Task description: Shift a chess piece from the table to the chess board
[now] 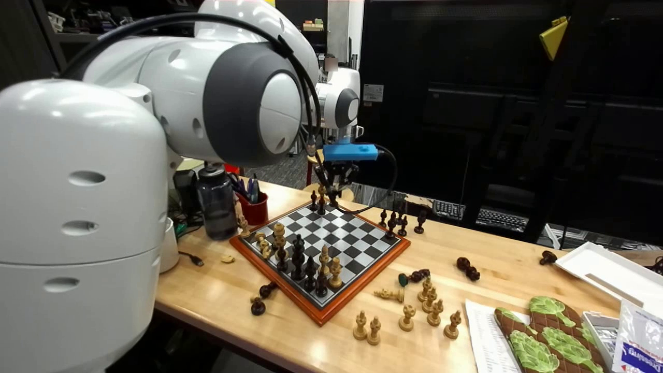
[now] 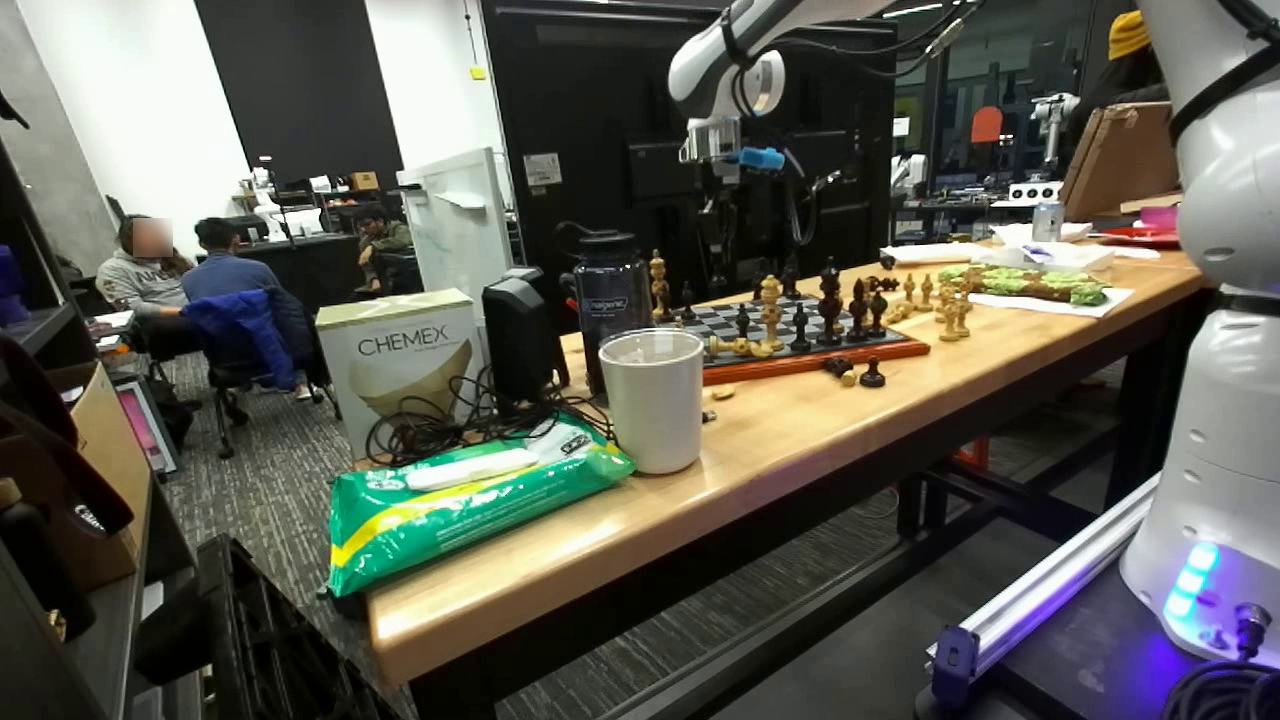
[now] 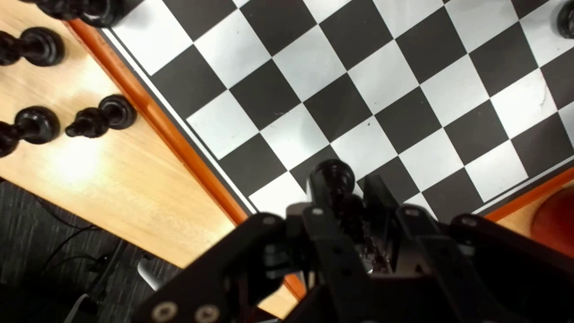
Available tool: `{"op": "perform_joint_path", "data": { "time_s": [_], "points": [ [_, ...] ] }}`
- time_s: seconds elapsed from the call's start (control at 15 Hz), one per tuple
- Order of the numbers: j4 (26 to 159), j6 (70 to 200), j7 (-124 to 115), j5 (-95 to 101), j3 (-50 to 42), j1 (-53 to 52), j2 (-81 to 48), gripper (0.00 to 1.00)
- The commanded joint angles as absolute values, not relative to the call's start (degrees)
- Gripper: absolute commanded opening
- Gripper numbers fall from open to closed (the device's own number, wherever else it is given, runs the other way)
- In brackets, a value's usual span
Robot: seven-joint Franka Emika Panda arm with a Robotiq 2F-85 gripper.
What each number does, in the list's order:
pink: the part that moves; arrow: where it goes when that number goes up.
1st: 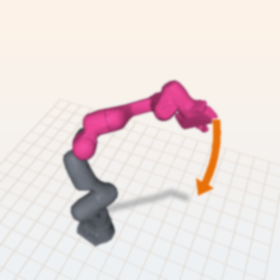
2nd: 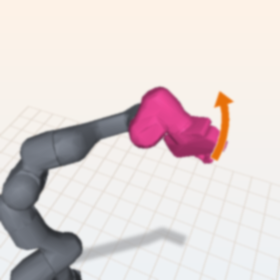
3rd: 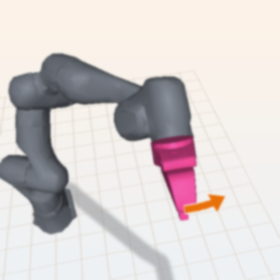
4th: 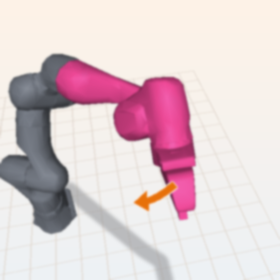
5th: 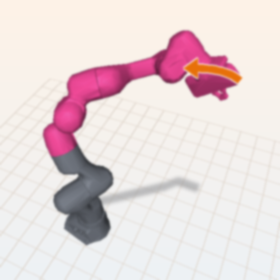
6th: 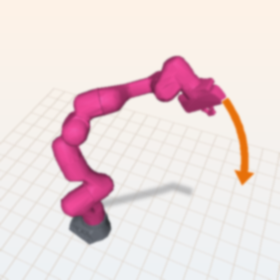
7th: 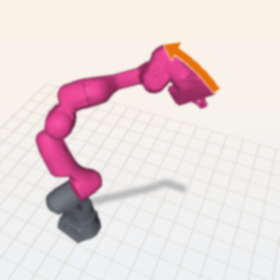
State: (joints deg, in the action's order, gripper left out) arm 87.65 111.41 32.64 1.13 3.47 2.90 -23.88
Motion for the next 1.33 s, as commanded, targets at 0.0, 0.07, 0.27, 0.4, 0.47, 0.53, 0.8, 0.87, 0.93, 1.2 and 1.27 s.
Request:
{"op": "perform_joint_path", "data": {
  "time_s": [0.0,0.07,0.27,0.4,0.47,0.53,0.8,0.87,0.93,1.2,1.27],
  "points": [
    [92.79,114.87,34.42,1.43,3.98,3.22,-21.0,0.06],
    [93.26,115.51,34.86,1.25,4.07,3.28,-20.98,0.06],
    [94.35,117.02,36.16,0.7,4.4,3.36,-20.96,0.06],
    [94.75,117.63,37.07,0.4,4.7,3.4,-21.11,0.06],
    [94.8,117.72,37.32,0.35,4.79,3.36,-21.21,0.06],
    [94.89,117.87,37.6,0.26,4.9,3.4,-21.31,0.06],
    [94.95,118.19,38.5,0.14,5.06,3.48,-21.65,0.06],
    [94.93,118.32,38.73,0.04,5.11,3.54,-21.68,0.06],
    [94.87,118.54,39.04,-0.02,5.14,3.57,-21.76,0.06],
    [94.65,119.33,39.85,-0.3,5.2,3.67,-22.17,0.06],
    [94.53,119.35,40.04,-0.41,5.19,3.69,-22.32,0.06]
  ]
}}
